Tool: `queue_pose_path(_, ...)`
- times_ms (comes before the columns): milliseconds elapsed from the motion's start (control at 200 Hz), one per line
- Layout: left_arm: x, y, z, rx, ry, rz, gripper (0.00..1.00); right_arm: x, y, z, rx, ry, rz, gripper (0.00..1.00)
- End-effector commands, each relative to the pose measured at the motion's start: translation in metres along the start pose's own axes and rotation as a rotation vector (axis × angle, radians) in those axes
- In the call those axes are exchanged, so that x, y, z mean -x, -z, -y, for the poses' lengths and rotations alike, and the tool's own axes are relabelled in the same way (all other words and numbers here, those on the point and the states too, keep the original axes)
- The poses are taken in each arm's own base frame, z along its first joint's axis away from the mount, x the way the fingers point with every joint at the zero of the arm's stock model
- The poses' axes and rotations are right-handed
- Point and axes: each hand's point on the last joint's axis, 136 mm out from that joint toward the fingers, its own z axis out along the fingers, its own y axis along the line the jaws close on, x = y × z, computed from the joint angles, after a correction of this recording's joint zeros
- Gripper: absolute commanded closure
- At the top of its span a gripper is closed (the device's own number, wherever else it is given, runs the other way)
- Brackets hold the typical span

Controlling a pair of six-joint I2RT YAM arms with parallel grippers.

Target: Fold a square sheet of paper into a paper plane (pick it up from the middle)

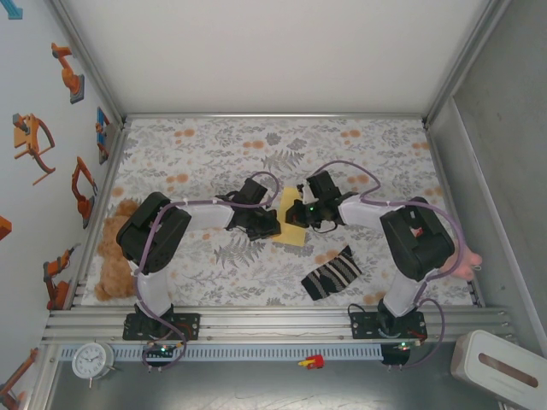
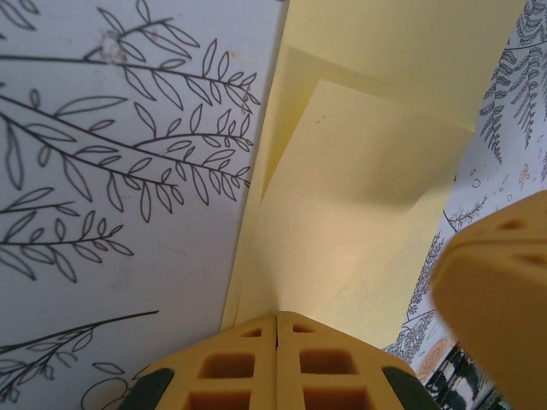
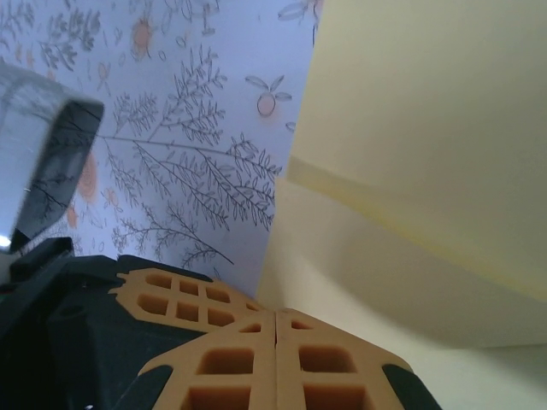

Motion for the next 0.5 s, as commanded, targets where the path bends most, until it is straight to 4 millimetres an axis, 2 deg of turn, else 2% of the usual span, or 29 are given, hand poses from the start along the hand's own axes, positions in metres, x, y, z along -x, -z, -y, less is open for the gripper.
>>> queue_pose_path(0, -0.023, -0.010, -0.041, 0.129, 0.059, -0.073, 1.00, -0.007, -0.011, 0.006, 0.009, -0.016, -0.042, 1.00)
queue_pose_path(155, -0.023, -0.010, -0.041, 0.133, 0.054, -0.076, 1.00, -0.013, -0.021, 0.014, -0.001, -0.023, -0.089, 1.00)
queue_pose_path(496, -0.028, 0.001, -0.045, 0.151, 0.043, -0.080, 0.98, -0.026, -0.026, 0.058, -0.119, -0.084, -0.119, 1.00)
